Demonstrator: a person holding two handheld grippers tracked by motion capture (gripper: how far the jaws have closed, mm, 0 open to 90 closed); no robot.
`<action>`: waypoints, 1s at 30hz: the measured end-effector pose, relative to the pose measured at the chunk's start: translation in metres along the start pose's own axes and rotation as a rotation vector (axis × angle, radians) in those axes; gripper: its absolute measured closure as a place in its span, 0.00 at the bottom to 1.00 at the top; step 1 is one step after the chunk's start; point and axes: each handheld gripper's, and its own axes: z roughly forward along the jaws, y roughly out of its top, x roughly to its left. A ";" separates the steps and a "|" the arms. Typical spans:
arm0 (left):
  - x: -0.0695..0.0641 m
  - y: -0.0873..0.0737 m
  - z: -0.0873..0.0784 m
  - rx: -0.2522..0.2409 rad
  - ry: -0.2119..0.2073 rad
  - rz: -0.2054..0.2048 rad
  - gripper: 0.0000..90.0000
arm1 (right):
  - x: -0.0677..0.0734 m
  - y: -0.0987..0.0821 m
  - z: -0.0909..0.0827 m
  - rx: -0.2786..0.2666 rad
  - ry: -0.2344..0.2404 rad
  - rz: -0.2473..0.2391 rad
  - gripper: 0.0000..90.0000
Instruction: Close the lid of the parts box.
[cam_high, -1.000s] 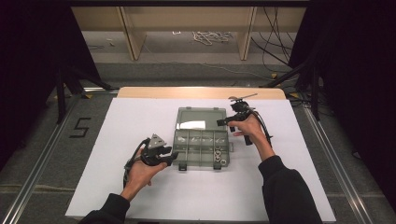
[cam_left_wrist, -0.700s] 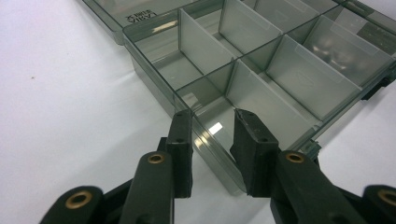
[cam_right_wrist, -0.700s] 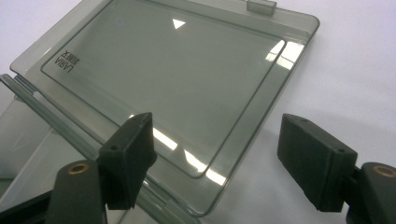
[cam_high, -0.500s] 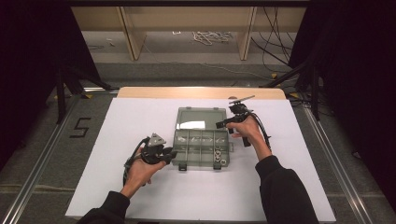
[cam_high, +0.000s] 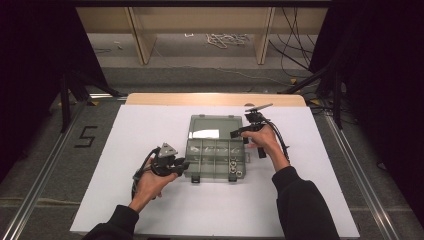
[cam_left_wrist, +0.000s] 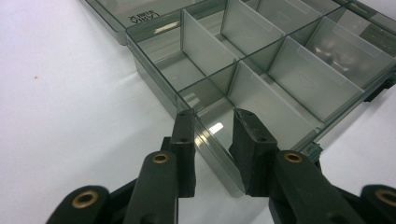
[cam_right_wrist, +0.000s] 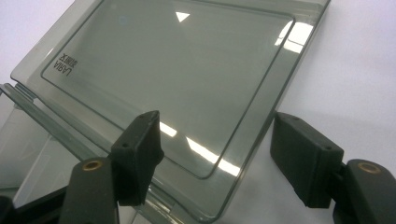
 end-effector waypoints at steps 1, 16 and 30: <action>0.000 0.000 0.000 0.000 0.000 0.000 0.78 | 0.000 0.000 0.000 0.002 0.000 0.003 0.39; 0.001 0.000 0.001 -0.002 -0.010 0.004 0.78 | 0.003 -0.001 -0.009 -0.001 0.012 -0.018 0.53; 0.001 0.000 0.000 0.003 -0.009 0.019 0.78 | 0.002 -0.002 -0.031 -0.105 -0.010 -0.106 0.81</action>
